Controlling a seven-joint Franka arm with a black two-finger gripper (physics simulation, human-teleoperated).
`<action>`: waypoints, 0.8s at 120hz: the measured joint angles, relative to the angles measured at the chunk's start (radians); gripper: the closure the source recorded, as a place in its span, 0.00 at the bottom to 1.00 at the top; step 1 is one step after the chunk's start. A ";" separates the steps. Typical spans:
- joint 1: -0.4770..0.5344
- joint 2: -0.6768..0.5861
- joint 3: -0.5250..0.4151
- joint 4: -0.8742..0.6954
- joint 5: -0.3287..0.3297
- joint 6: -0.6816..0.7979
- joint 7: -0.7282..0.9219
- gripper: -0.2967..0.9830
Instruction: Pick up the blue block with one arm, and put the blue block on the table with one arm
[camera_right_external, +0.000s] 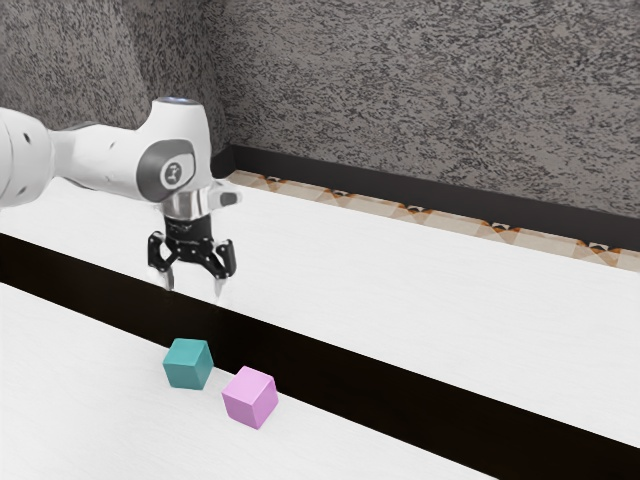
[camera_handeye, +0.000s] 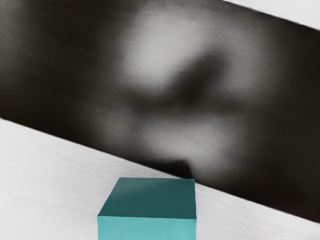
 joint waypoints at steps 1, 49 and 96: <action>0.000 -0.001 -0.001 0.011 0.002 -0.006 0.000 0.25; -0.039 -0.057 -0.011 0.409 0.037 -0.304 0.050 0.23; -0.110 -0.071 -0.010 0.455 0.145 -0.417 0.143 0.23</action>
